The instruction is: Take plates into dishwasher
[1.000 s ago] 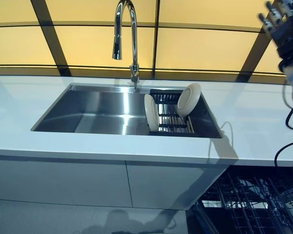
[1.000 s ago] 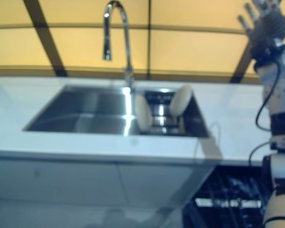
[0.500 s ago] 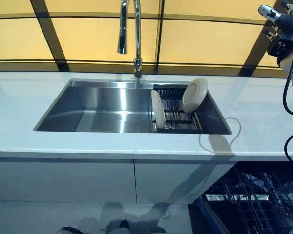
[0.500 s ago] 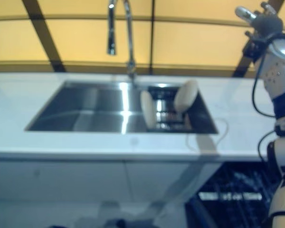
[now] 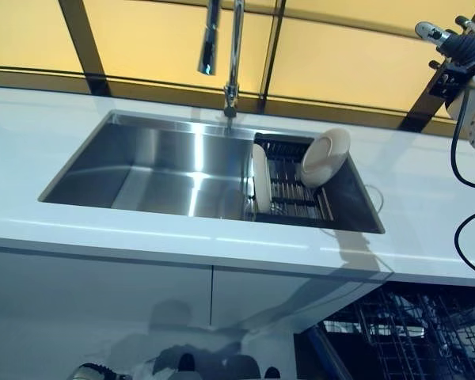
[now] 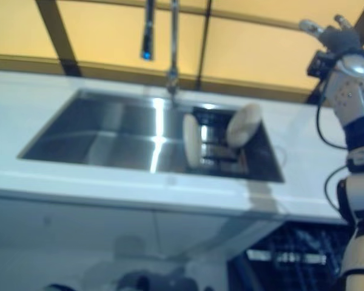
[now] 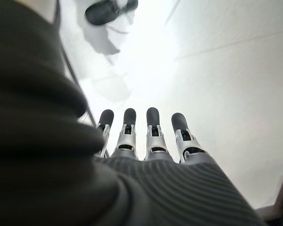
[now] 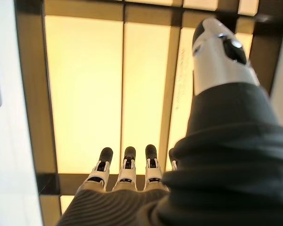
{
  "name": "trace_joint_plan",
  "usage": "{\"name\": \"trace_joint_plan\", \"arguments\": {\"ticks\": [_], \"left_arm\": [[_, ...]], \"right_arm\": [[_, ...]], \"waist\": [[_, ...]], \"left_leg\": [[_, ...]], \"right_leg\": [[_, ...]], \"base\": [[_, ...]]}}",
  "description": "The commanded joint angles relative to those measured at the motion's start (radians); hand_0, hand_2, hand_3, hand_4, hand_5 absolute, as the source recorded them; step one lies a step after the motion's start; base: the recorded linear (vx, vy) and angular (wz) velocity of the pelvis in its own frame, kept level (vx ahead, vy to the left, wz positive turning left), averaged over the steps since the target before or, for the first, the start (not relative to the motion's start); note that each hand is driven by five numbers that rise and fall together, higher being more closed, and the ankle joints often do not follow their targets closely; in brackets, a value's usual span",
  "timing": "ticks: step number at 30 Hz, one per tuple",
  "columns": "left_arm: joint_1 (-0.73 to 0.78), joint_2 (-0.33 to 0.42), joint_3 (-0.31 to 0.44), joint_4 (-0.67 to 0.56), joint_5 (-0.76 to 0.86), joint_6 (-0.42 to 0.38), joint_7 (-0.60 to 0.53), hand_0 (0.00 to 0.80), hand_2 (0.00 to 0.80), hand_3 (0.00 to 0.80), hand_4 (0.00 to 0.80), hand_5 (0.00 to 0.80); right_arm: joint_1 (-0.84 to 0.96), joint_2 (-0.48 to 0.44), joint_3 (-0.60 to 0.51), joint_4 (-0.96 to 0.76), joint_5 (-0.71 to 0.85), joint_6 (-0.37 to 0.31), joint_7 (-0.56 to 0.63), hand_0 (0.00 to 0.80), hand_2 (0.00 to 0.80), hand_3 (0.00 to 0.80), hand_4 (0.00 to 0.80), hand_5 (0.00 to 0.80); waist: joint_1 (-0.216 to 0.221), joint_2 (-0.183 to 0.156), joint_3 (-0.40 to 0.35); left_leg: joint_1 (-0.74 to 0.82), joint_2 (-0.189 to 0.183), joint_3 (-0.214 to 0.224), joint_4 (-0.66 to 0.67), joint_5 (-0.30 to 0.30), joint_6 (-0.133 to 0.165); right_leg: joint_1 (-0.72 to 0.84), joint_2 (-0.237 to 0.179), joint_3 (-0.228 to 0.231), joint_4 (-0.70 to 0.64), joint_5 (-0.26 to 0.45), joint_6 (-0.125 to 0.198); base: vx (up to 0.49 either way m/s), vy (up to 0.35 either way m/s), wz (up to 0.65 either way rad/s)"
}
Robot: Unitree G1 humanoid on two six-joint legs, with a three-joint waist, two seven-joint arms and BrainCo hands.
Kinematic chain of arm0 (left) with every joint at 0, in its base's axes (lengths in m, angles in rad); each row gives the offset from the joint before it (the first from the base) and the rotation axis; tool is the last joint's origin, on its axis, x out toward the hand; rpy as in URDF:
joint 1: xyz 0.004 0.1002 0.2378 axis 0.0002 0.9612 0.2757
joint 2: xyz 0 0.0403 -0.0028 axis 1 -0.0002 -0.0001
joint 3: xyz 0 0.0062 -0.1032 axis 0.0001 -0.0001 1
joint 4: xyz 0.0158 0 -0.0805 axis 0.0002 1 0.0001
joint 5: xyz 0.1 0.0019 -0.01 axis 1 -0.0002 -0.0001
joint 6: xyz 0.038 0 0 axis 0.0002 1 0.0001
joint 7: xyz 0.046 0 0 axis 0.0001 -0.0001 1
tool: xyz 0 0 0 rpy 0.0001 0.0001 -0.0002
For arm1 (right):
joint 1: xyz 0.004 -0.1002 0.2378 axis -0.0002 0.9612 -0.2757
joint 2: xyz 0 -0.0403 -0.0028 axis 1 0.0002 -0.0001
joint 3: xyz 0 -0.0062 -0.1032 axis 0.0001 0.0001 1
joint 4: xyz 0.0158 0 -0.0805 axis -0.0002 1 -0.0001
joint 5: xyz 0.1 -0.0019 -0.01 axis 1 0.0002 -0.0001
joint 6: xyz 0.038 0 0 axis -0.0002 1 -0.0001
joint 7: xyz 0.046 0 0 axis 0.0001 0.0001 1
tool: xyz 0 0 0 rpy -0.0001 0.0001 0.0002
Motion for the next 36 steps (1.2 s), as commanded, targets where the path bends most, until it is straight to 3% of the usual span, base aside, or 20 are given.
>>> {"name": "trace_joint_plan", "arguments": {"ticks": [1, 12, 36], "left_arm": [[-0.033, 0.035, -0.039, 0.049, -0.018, -0.012, 0.022, 0.0, 0.0, 0.0, 0.0, 0.0], [-0.009, 0.029, -0.023, 0.072, 0.024, -0.027, 0.01, 0.0, 0.0, 0.0, 0.0, 0.0], [-0.046, 0.025, -0.043, -0.002, -0.041, -0.013, 0.074, 0.0, 0.0, 0.0, 0.0, 0.0]], "right_arm": [[-0.156, -0.084, 0.076, 0.033, -0.062, -0.04, 0.027, 0.0, 0.0, 0.0, 0.0, 0.0], [-0.191, -0.082, 0.13, 0.044, -0.121, 0.015, 0.057, 0.0, 0.0, 0.0, 0.0, 0.0], [-0.153, -0.04, 0.136, 0.013, -0.182, 0.058, 0.134, 0.0, 0.0, 0.0, 0.0, 0.0]], "waist": [[0.019, -0.023, -0.005], [0.013, -0.017, -0.024], [0.018, 0.01, 0.085]], "left_leg": [[0.016, 0.002, 0.01, -0.002, -0.042, -0.018], [0.016, 0.009, 0.022, -0.002, -0.056, -0.03], [-0.057, 0.022, 0.009, -0.002, -0.036, -0.04]], "right_leg": [[0.016, -0.026, 0.001, 0.003, -0.014, 0.048], [0.009, -0.033, -0.014, 0.003, -0.025, 0.054], [-0.058, -0.03, -0.01, 0.003, -0.02, 0.047]], "base": [[0.084, 0.003, -0.02], [0.069, 0.0, -0.01], [-0.012, -0.002, 0.0]]}}
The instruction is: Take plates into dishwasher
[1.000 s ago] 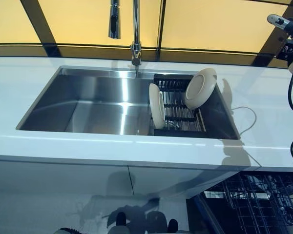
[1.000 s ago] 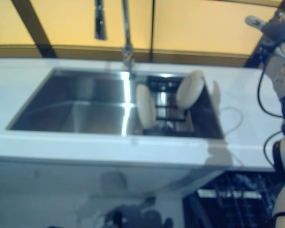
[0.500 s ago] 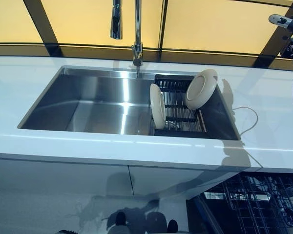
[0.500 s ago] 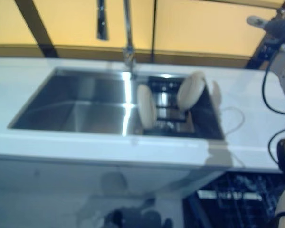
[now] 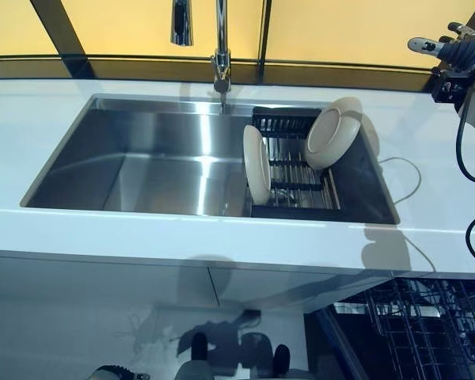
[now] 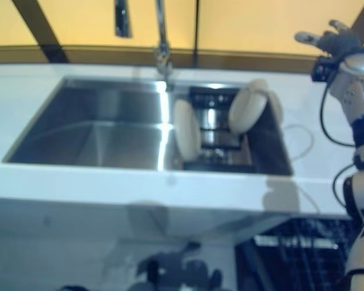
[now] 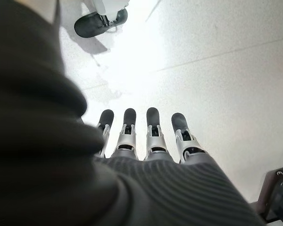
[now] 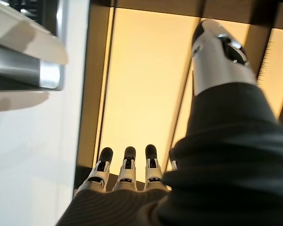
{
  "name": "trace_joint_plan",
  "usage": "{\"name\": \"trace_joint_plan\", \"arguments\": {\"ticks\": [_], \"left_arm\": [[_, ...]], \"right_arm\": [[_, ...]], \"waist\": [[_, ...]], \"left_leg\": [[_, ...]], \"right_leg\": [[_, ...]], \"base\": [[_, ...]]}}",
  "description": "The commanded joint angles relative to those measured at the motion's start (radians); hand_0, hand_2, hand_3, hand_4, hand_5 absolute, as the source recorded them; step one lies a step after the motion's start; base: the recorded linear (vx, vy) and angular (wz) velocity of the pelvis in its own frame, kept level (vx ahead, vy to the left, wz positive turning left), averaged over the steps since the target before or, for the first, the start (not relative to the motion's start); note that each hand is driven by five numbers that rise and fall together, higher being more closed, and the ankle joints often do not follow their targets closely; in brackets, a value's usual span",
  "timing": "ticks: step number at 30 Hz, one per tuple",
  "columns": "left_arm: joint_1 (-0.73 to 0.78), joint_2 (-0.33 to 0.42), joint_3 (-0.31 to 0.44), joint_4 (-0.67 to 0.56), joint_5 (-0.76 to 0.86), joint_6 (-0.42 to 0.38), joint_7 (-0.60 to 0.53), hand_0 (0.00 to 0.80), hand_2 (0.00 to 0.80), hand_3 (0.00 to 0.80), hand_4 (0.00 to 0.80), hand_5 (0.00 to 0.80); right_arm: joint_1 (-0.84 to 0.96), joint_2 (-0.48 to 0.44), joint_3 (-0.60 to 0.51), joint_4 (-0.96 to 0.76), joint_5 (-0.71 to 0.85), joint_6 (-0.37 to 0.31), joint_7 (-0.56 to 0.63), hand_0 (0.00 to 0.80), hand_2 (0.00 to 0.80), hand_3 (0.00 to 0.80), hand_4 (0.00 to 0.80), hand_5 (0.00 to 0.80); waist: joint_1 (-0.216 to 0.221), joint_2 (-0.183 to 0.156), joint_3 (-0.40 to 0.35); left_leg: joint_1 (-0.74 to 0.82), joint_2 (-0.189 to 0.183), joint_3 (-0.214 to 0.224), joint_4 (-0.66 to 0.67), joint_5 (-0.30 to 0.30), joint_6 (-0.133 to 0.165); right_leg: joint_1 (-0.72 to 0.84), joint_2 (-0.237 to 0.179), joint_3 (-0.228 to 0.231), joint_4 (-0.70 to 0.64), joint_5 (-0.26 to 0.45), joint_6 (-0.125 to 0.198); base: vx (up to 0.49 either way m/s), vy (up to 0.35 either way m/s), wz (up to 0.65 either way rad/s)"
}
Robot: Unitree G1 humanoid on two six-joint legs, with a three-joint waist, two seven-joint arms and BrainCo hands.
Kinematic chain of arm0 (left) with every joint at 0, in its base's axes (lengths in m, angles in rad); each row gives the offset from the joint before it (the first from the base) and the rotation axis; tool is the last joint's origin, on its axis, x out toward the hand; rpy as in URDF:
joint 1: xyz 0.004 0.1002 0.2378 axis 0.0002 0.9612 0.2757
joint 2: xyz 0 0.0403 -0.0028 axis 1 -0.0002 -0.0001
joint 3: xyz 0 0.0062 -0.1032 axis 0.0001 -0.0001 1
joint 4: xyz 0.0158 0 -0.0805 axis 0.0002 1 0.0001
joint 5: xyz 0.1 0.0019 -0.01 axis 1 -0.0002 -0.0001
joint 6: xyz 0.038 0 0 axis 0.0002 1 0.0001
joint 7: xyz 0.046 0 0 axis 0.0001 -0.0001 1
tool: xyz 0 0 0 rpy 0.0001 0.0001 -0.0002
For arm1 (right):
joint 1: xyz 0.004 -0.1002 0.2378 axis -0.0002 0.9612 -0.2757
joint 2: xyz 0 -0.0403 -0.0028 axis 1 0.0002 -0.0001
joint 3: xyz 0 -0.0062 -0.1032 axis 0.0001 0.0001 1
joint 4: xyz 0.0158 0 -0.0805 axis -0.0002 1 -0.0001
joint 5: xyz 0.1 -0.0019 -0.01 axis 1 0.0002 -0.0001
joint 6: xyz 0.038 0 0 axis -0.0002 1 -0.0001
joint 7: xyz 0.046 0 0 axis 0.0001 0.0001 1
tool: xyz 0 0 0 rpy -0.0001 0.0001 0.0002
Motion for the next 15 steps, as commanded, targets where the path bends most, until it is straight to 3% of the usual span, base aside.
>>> {"name": "trace_joint_plan", "arguments": {"ticks": [1, 15], "left_arm": [[-0.072, 0.058, -0.05, 0.033, -0.039, 0.007, 0.023, 0.0, 0.0, 0.0, 0.0, 0.0], [-0.091, 0.065, -0.053, 0.019, -0.055, 0.006, -0.002, 0.0, 0.0, 0.0, 0.0, 0.0]], "right_arm": [[-0.115, -0.047, 0.055, -0.021, -0.032, -0.027, 0.012, 0.0, 0.0, 0.0, 0.0, 0.0], [-0.123, -0.048, 0.066, -0.012, -0.037, -0.009, 0.03, 0.0, 0.0, 0.0, 0.0, 0.0]], "waist": [[0.019, -0.045, 0.058], [0.012, -0.039, 0.101]], "left_leg": [[-0.005, 0.009, 0.011, -0.003, -0.04, -0.021], [-0.033, 0.007, 0.009, -0.003, -0.032, -0.022]], "right_leg": [[-0.007, -0.046, -0.005, 0.002, -0.018, 0.058], [-0.041, -0.046, -0.003, 0.002, -0.006, 0.056]], "base": [[0.0, 0.0, 0.0], [0.0, 0.0, 0.0]]}}
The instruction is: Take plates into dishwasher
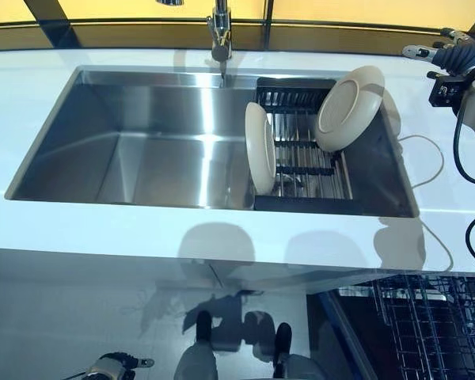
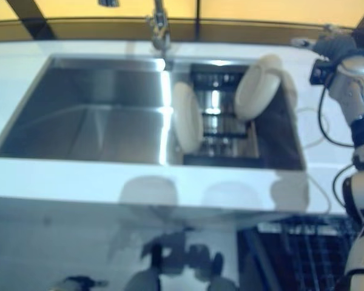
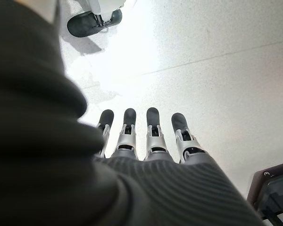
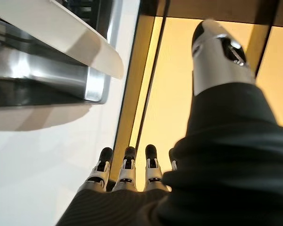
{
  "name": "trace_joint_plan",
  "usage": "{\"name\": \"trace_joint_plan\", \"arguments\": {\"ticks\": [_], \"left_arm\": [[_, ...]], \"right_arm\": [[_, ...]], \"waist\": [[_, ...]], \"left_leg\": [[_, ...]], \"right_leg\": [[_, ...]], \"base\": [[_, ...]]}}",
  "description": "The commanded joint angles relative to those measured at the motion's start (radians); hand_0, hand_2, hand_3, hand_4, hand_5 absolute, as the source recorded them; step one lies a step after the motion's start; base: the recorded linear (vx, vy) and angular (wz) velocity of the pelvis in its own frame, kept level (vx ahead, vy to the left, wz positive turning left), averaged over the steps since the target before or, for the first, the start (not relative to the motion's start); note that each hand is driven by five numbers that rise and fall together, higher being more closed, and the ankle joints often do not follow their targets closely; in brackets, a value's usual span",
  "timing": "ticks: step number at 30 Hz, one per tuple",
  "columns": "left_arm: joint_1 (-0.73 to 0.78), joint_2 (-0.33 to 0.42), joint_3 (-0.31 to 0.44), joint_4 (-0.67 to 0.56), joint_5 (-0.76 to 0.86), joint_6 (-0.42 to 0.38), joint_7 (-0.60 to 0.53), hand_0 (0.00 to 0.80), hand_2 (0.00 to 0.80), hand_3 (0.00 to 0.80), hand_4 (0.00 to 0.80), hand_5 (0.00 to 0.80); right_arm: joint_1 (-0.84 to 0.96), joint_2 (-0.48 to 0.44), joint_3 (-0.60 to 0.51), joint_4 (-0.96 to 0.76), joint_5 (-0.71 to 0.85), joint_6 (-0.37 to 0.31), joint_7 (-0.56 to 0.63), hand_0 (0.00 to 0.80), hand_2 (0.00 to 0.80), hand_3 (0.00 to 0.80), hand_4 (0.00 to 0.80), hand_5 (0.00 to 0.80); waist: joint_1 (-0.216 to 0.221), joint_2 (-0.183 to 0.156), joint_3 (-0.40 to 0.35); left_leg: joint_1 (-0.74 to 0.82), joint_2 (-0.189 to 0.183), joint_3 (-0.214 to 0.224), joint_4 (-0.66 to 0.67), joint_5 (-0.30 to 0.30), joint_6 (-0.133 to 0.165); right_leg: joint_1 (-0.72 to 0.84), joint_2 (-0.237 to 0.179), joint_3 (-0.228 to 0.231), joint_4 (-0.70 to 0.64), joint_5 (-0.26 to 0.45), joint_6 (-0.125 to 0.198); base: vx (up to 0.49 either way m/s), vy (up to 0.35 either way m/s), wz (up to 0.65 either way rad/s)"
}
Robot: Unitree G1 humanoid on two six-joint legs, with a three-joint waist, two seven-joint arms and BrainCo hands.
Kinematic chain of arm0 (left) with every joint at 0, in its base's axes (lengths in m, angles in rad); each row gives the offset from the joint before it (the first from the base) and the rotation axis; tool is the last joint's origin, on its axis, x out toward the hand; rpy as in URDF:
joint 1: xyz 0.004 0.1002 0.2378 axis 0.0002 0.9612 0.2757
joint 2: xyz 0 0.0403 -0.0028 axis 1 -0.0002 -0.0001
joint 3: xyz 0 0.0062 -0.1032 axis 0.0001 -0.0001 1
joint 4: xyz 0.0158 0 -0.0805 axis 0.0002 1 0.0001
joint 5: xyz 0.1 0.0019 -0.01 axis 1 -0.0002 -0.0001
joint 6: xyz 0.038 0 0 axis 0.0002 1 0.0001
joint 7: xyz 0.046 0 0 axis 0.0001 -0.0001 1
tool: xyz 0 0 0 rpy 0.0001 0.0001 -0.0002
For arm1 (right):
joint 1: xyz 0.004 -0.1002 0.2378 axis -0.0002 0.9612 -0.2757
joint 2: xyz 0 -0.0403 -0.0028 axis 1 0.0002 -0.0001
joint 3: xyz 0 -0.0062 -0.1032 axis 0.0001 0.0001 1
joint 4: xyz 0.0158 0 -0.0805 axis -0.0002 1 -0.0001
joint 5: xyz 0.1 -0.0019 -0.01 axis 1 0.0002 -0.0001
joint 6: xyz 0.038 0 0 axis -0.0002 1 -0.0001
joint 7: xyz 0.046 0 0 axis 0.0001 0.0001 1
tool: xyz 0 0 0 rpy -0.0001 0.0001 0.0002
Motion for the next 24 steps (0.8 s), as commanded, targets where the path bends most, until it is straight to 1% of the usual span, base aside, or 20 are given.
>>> {"name": "trace_joint_plan", "arguments": {"ticks": [1, 7, 12, 17, 24], "left_arm": [[-0.049, 0.064, -0.055, 0.024, -0.01, 0.01, 0.001, 0.0, 0.0, 0.0, 0.0, 0.0], [-0.051, 0.064, -0.058, 0.022, -0.017, 0.011, -0.002, 0.0, 0.0, 0.0, 0.0, 0.0], [-0.064, 0.069, -0.06, 0.022, -0.018, 0.016, -0.01, 0.0, 0.0, 0.0, 0.0, 0.0], [-0.072, 0.073, -0.061, 0.019, -0.023, 0.011, -0.014, 0.0, 0.0, 0.0, 0.0, 0.0], [-0.076, 0.074, -0.06, 0.014, -0.026, 0.013, -0.017, 0.0, 0.0, 0.0, 0.0, 0.0]], "right_arm": [[-0.118, -0.047, 0.061, -0.015, -0.011, -0.026, -0.002, 0.0, 0.0, 0.0, 0.0, 0.0], [-0.108, -0.039, 0.056, -0.014, -0.011, -0.024, 0.01, 0.0, 0.0, 0.0, 0.0, 0.0], [-0.104, -0.03, 0.052, -0.015, -0.002, -0.009, 0.016, 0.0, 0.0, 0.0, 0.0, 0.0], [-0.105, -0.022, 0.05, -0.007, -0.006, -0.019, 0.022, 0.0, 0.0, 0.0, 0.0, 0.0], [-0.101, -0.015, 0.042, -0.024, 0.005, -0.014, 0.017, 0.0, 0.0, 0.0, 0.0, 0.0]], "waist": [[0.011, -0.038, 0.017], [0.009, -0.033, 0.026], [0.01, -0.031, 0.038], [0.011, -0.027, 0.053], [0.008, -0.024, 0.062]], "left_leg": [[-0.001, 0.013, 0.01, -0.003, -0.035, -0.022], [-0.006, 0.012, 0.011, -0.003, -0.033, -0.022], [-0.011, 0.012, 0.012, -0.003, -0.032, -0.023], [-0.019, 0.011, 0.013, -0.003, -0.032, -0.022], [-0.022, 0.008, 0.011, -0.003, -0.03, -0.022]], "right_leg": [[-0.012, -0.048, 0.004, -0.002, -0.009, 0.058], [-0.018, -0.049, 0.001, -0.002, -0.007, 0.057], [-0.024, -0.05, -0.003, -0.002, -0.005, 0.056], [-0.033, -0.05, -0.005, -0.002, -0.003, 0.055], [-0.038, -0.049, -0.004, -0.002, -0.001, 0.054]], "base": [[0.0, 0.0, 0.0], [0.0, 0.0, 0.0], [0.0, 0.0, 0.0], [0.0, 0.0, 0.0], [0.0, 0.0, 0.0]]}}
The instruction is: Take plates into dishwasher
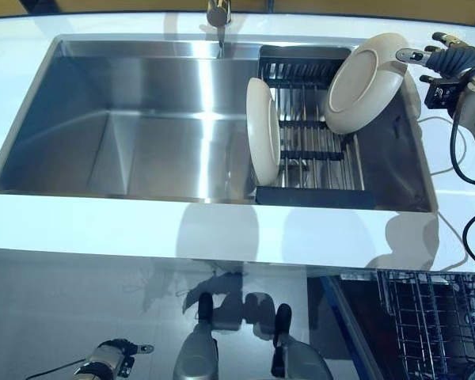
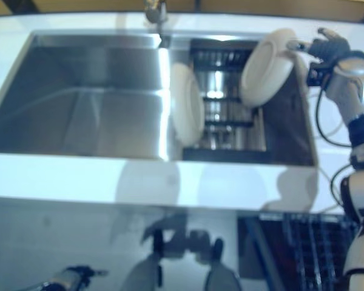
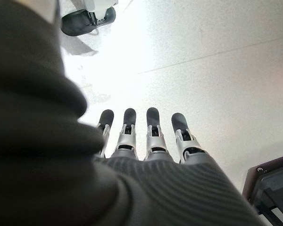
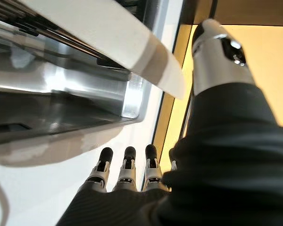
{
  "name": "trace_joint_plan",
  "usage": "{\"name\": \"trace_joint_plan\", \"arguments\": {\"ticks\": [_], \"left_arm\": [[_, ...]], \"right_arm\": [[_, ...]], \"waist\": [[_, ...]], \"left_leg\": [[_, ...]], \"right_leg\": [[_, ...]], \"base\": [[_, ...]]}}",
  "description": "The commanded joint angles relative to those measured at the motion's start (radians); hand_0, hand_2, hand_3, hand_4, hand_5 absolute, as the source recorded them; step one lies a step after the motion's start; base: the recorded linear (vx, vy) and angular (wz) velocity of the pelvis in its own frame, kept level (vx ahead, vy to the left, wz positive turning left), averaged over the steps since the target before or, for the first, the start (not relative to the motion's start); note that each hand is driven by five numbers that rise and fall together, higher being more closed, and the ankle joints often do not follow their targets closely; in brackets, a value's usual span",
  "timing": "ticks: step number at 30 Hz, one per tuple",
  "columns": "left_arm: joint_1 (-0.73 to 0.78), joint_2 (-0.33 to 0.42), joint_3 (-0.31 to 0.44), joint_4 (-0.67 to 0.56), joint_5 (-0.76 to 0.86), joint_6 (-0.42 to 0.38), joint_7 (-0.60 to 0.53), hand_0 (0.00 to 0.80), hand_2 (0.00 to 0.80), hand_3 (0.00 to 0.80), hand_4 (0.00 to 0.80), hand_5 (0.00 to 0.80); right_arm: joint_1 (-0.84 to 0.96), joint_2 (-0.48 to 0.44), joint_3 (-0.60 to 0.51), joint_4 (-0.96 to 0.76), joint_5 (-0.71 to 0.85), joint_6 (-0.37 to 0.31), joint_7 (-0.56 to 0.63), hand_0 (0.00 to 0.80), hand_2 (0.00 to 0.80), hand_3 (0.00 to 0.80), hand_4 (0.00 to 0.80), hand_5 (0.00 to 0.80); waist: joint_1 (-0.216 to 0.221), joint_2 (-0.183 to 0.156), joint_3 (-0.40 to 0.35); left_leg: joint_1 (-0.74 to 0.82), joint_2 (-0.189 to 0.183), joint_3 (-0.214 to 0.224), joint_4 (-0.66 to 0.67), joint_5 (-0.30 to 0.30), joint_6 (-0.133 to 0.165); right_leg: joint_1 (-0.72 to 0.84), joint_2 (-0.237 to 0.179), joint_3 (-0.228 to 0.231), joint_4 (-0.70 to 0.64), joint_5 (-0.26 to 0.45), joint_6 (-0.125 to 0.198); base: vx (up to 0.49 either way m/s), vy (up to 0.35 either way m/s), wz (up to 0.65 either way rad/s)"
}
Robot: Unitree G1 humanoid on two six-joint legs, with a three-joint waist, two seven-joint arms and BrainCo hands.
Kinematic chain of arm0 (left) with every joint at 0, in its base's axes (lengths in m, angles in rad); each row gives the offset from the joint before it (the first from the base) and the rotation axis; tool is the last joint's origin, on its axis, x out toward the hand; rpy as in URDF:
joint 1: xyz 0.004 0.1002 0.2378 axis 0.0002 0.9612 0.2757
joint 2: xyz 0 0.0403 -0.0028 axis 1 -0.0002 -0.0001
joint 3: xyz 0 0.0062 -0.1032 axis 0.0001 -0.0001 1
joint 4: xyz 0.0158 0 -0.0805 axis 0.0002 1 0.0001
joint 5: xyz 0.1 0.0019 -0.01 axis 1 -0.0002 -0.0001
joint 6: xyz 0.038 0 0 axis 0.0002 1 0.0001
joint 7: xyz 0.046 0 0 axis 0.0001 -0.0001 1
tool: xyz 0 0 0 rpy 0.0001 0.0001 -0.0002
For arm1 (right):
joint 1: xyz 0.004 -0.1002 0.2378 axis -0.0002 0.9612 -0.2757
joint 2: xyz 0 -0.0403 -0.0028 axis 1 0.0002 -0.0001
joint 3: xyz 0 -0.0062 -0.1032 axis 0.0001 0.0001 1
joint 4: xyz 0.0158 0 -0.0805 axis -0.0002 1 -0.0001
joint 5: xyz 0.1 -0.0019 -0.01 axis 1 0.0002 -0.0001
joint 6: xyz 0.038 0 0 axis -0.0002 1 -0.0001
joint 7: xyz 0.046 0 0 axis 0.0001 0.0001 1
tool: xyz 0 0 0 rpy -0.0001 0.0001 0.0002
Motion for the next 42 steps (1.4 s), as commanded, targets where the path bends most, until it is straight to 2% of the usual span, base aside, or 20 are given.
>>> {"name": "trace_joint_plan", "arguments": {"ticks": [1, 42], "left_arm": [[-0.039, 0.05, -0.062, 0.039, -0.012, 0.014, -0.004, 0.0, 0.0, 0.0, 0.0, 0.0], [-0.069, 0.049, -0.061, 0.03, -0.027, 0.03, -0.015, 0.0, 0.0, 0.0, 0.0, 0.0]], "right_arm": [[-0.101, -0.025, 0.043, -0.025, 0.005, -0.031, -0.004, 0.0, 0.0, 0.0, 0.0, 0.0], [-0.092, 0.034, 0.034, -0.053, 0.027, 0.002, 0.005, 0.0, 0.0, 0.0, 0.0, 0.0]], "waist": [[0.008, -0.03, -0.014], [0.015, -0.022, 0.007]], "left_leg": [[-0.002, 0.01, 0.012, -0.003, -0.031, -0.023], [-0.009, 0.0, 0.01, -0.003, -0.028, -0.02]], "right_leg": [[-0.019, -0.047, -0.002, -0.002, -0.001, 0.053], [-0.026, -0.054, -0.014, -0.002, 0.005, 0.052]], "base": [[0.0, 0.0, 0.0], [0.0, 0.0, 0.0]]}}
